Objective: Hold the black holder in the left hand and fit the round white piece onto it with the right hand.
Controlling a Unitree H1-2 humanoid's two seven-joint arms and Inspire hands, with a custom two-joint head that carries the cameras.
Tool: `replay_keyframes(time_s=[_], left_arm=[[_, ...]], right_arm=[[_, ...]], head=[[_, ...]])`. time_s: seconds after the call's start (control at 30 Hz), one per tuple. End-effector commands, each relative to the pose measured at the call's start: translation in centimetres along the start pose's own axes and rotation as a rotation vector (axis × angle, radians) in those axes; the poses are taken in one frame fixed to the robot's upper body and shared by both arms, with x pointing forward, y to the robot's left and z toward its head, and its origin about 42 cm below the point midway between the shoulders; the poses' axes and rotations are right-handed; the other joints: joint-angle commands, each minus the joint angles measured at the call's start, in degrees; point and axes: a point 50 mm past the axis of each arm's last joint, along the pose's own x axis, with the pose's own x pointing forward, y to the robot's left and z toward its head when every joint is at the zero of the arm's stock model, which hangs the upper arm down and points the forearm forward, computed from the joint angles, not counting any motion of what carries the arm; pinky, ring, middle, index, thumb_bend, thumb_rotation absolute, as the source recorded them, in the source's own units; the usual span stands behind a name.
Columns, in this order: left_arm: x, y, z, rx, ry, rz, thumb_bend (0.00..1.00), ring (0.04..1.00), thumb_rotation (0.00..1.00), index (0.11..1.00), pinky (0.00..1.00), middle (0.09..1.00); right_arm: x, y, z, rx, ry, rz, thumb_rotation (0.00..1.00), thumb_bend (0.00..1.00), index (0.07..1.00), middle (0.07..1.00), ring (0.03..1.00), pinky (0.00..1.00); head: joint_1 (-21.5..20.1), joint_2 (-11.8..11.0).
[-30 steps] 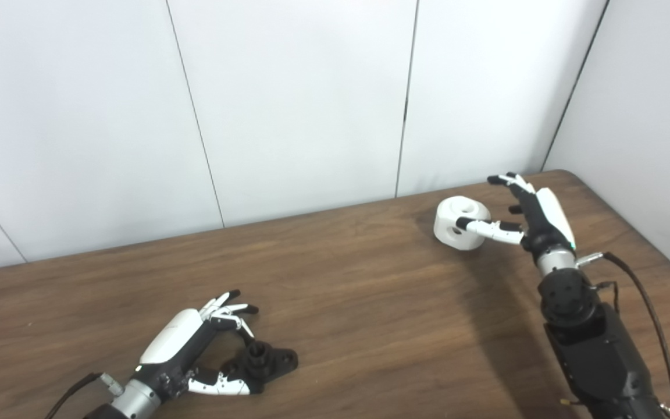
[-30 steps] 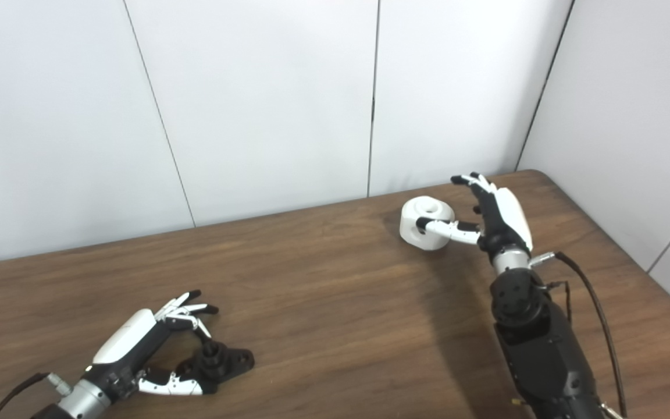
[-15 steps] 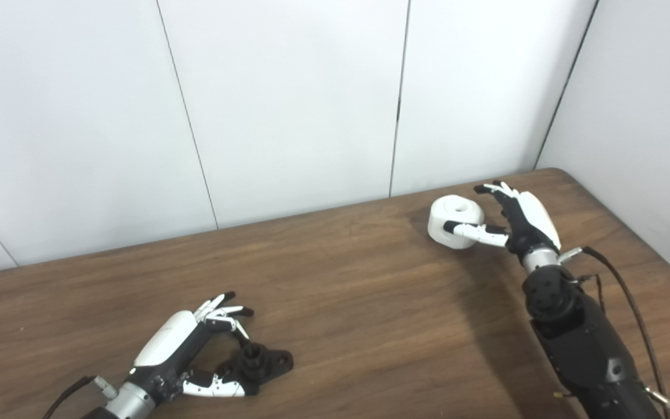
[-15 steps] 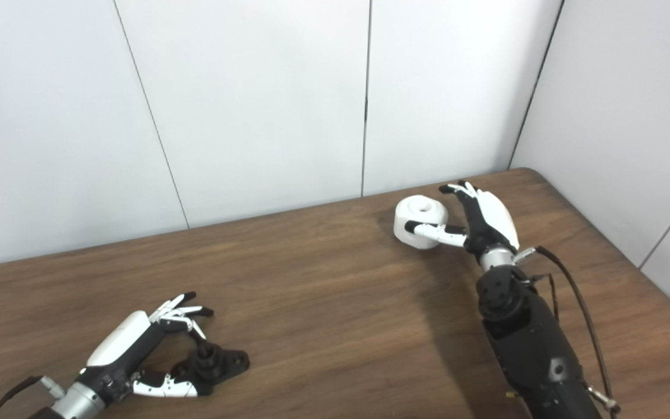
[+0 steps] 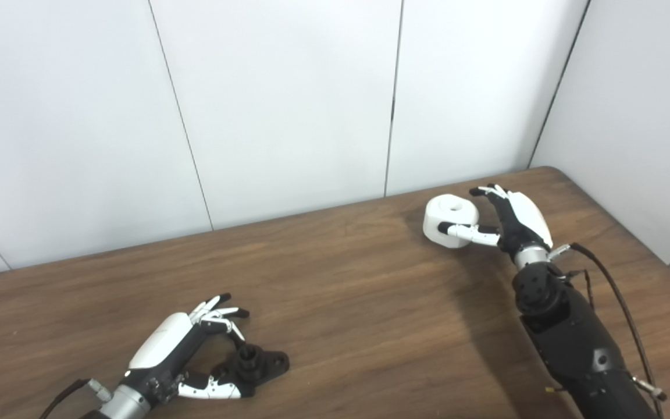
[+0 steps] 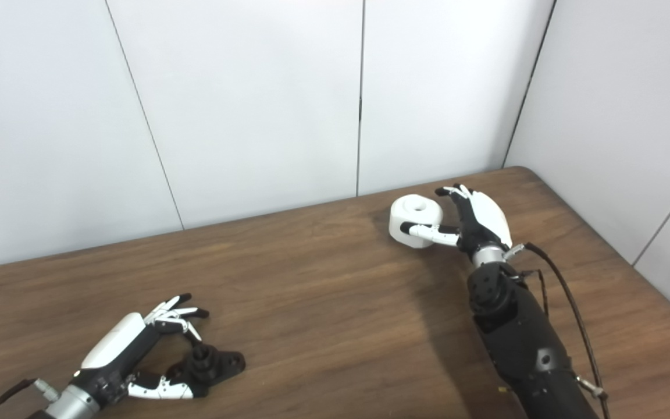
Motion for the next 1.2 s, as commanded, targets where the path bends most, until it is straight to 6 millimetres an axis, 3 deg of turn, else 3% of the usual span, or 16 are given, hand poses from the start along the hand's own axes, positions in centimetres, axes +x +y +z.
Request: replay_keyframes(time_s=[0.0, 0.23, 0.5, 0.7, 1.17], left_arm=[[-0.7, 0.5, -0.6, 0.025, 0.017, -0.033, 0.52, 0.996, 0.04, 0.483, 1.0, 0.849], [-1.0, 0.5, -0.5, 0.025, 0.028, -0.033, 0.52, 0.999, 0.04, 0.483, 1.0, 0.848], [-1.1, 0.7, -0.6, 0.02, 0.027, -0.029, 0.52, 0.999, 0.04, 0.483, 1.0, 0.846], [-1.1, 0.7, -0.6, 0.015, 0.028, -0.029, 0.52, 1.0, 0.04, 0.483, 1.0, 0.848], [-1.2, 0.8, -0.4, 0.014, 0.029, -0.036, 0.52, 1.0, 0.04, 0.483, 1.0, 0.848]], right_arm=[[1.4, -2.6, 2.0, -0.009, -0.07, -0.084, 0.55, 0.89, 0.833, 0.96, 1.0, 0.98], [1.6, -2.3, 1.8, -0.002, -0.062, -0.08, 0.51, 0.88, 0.828, 0.955, 1.0, 0.91], [1.8, -1.9, 1.5, 0.009, -0.046, -0.062, 0.54, 0.92, 0.822, 0.951, 1.0, 0.84], [1.7, -1.7, 1.5, 0.016, -0.053, -0.049, 0.54, 0.93, 0.815, 0.953, 1.0, 0.89], [1.5, -1.3, 1.2, 0.026, -0.062, -0.045, 0.53, 0.86, 0.793, 0.946, 1.0, 0.87]], head=[[-0.1, -0.1], [-0.3, 0.0], [-0.1, 0.1], [-0.3, 0.2], [-0.4, 0.5]])
